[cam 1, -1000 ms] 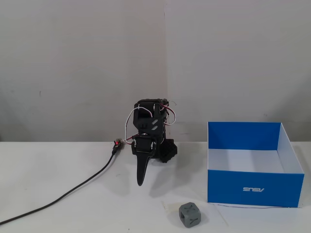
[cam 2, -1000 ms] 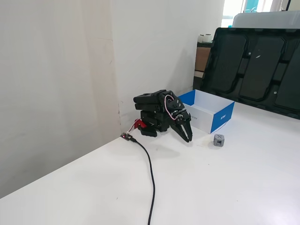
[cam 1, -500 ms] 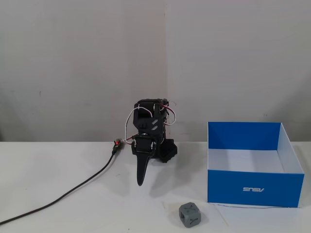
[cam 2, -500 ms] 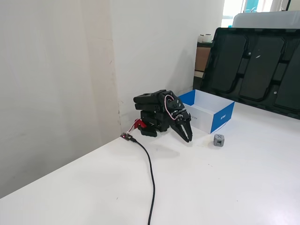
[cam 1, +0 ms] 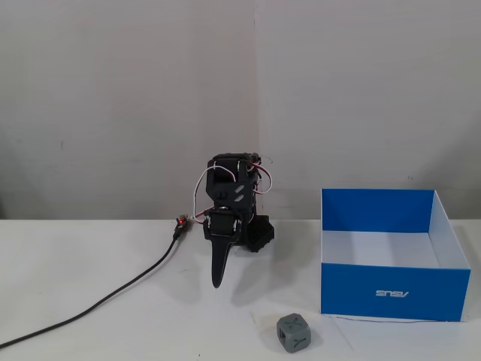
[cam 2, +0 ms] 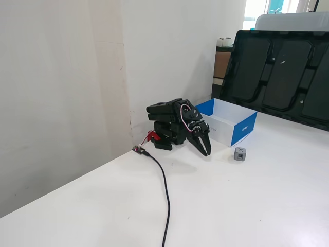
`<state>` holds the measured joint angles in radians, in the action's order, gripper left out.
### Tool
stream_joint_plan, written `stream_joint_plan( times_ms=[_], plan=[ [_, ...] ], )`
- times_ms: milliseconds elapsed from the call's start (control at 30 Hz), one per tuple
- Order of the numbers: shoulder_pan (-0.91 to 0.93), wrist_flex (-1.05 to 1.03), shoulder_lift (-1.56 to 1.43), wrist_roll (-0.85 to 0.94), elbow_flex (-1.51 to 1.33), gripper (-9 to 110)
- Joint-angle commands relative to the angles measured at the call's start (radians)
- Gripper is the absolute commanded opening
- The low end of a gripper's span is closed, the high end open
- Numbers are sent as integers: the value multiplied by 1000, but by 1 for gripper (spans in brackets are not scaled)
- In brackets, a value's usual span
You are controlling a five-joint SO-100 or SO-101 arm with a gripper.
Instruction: Pick the gray block and keep it in the box.
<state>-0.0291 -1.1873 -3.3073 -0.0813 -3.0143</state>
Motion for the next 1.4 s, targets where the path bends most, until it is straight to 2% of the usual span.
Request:
stream_joint_plan(
  times_ms=[0, 133, 500, 1000, 1133, 1367],
  plan=[
    [-9, 2, -121, -5, -8, 6],
    [-12, 2, -121, -5, -8, 1],
    [-46, 34, -121, 11, -14, 0],
    [-262, 18, -97, 38, 63, 0],
    [-285, 48, -17, 57, 114, 0],
    [-296, 98, 310, 67, 291, 0]
  ],
)
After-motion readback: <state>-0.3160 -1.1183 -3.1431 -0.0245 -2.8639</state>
